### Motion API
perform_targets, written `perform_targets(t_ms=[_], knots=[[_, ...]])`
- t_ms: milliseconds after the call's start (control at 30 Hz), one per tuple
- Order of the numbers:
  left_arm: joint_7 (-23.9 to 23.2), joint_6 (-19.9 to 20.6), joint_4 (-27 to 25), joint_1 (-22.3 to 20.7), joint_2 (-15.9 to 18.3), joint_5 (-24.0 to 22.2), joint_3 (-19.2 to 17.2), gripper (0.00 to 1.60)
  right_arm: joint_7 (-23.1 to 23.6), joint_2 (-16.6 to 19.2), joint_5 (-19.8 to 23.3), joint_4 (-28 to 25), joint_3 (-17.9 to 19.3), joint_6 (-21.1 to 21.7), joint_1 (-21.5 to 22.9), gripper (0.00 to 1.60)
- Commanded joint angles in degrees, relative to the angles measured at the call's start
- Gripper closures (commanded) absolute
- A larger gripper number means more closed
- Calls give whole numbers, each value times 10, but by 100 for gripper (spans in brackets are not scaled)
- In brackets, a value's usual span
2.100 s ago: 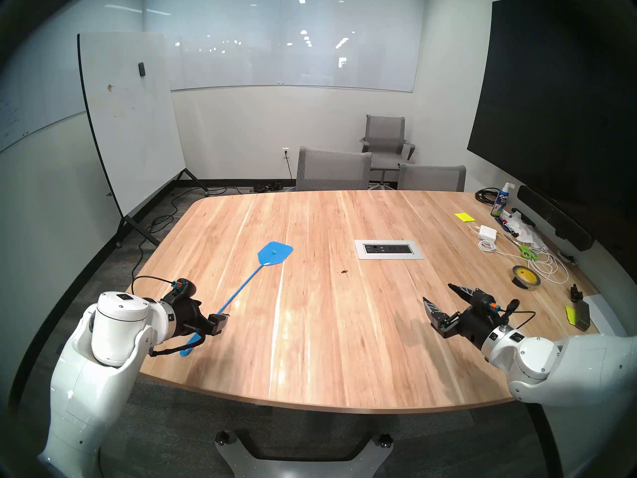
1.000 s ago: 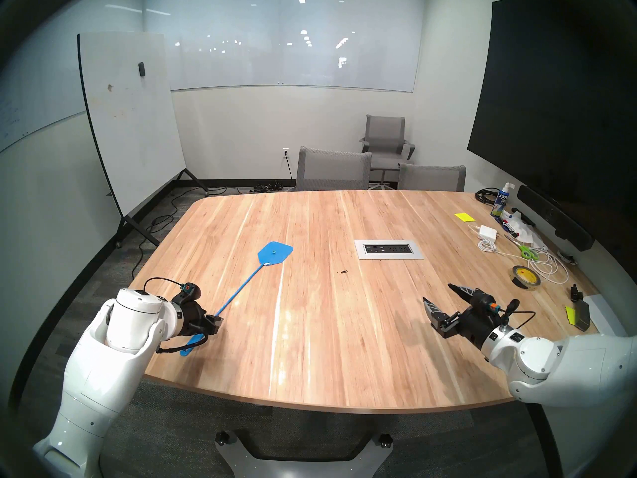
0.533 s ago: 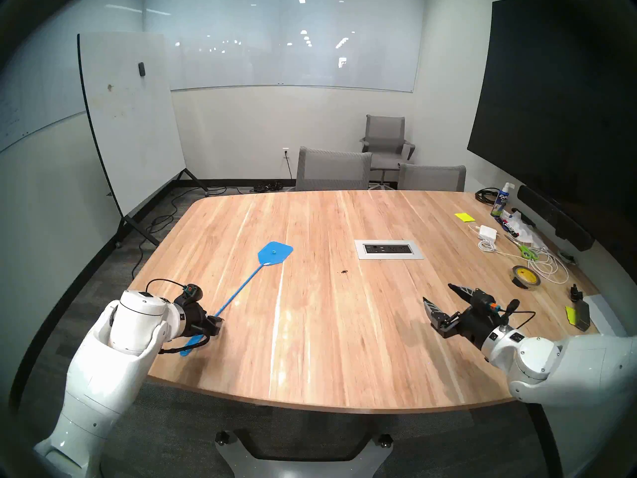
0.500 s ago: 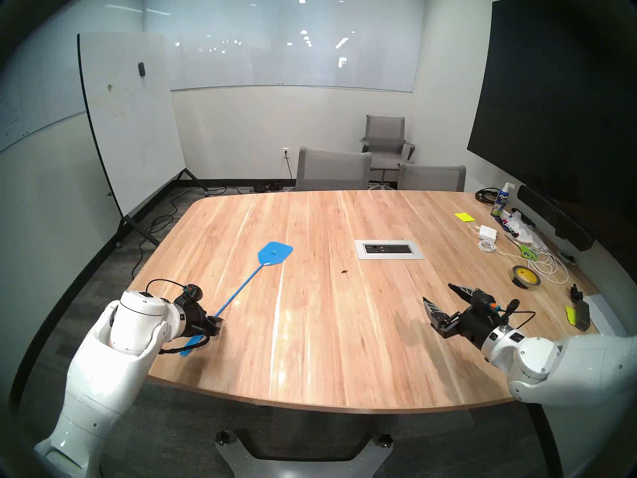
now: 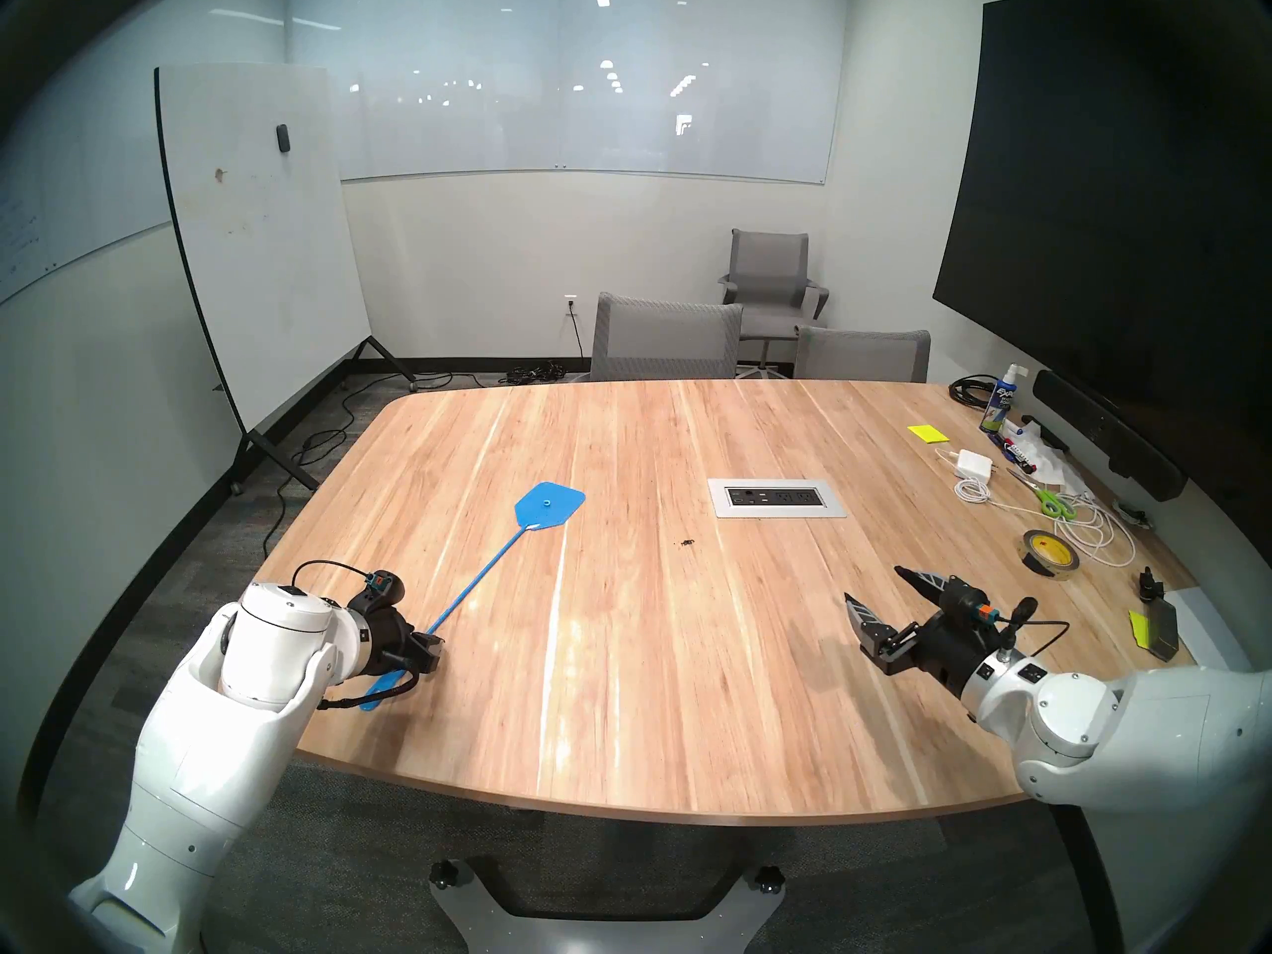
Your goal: Swat a bug on table
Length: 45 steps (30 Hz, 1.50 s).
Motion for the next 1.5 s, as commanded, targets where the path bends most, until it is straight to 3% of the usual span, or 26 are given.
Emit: perform_targets(t_ms=[0, 233, 500, 1000, 1133, 1467], knots=[[1, -4, -2, -1, -1, 1, 2, 50, 0, -1, -1, 1, 4, -1, 5, 0], [3, -10, 2, 2, 1, 4, 4, 65, 0, -1, -1, 1, 4, -1, 5, 0], [4, -14, 4, 4, 1, 6, 5, 64, 0, -1, -1, 1, 4, -1, 5, 0], [-1, -11, -13, 27, 8, 3, -1, 94, 0, -1, -1, 1, 4, -1, 5, 0], [-5, -5, -19, 35, 10, 2, -3, 84, 0, -1, -1, 1, 4, -1, 5, 0], [-18, 3, -68, 81, 22, -4, -15, 87, 0, -1, -1, 1, 4, -1, 5, 0]])
